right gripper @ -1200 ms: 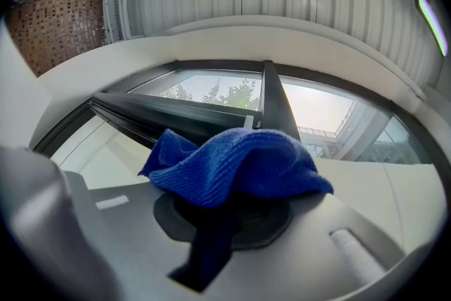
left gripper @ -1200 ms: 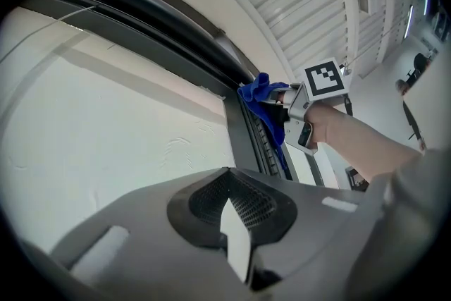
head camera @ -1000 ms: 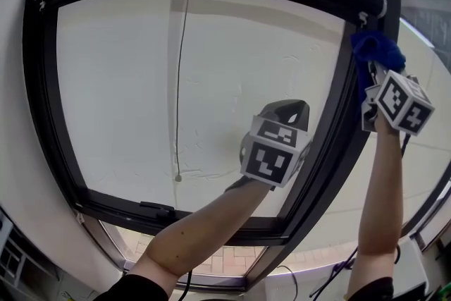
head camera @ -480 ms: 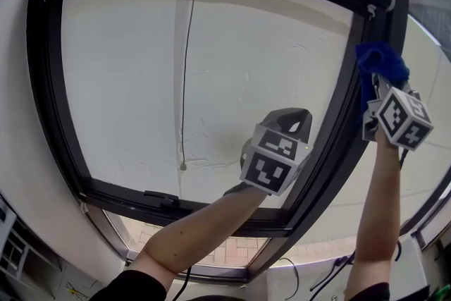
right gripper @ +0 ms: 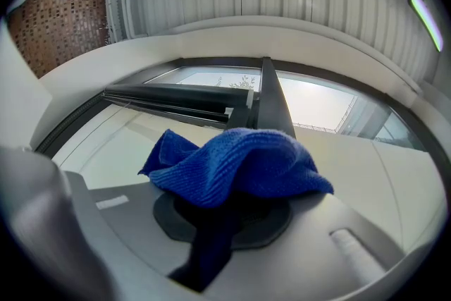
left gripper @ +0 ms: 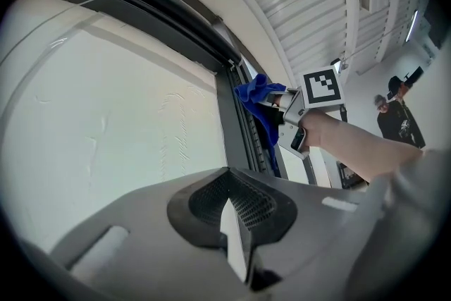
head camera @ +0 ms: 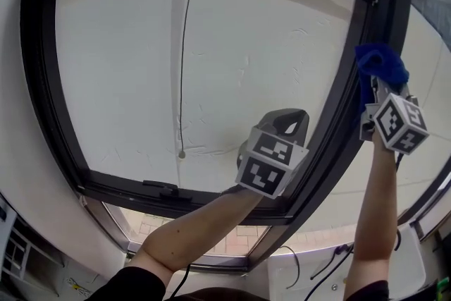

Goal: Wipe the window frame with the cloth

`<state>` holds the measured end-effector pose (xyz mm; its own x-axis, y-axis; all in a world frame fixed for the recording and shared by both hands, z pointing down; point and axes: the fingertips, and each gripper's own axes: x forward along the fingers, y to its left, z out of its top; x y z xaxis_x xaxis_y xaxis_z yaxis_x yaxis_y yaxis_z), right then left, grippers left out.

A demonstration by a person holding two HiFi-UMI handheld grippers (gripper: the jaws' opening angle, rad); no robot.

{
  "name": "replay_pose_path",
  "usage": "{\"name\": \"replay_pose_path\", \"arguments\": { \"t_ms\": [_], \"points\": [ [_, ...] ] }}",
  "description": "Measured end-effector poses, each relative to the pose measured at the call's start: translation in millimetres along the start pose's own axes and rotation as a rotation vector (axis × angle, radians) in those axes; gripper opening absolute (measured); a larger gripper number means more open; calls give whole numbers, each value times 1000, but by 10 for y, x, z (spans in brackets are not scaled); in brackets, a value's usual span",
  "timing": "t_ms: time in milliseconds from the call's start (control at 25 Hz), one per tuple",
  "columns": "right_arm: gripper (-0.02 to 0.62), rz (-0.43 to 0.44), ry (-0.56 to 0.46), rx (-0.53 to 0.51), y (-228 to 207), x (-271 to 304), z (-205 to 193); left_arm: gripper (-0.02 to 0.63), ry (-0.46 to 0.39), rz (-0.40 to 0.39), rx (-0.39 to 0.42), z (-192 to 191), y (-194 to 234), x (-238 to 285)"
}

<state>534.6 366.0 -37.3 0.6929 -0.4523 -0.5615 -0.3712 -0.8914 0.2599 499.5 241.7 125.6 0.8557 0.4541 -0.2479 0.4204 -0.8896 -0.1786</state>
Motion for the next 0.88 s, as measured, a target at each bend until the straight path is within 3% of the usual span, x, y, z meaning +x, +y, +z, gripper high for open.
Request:
{"name": "replay_pose_path", "arguments": {
  "t_ms": [880],
  "points": [
    [49,-1,1,4,192,-403,-585,-8,29,-82,-53,-581,-197,-39]
  ]
}}
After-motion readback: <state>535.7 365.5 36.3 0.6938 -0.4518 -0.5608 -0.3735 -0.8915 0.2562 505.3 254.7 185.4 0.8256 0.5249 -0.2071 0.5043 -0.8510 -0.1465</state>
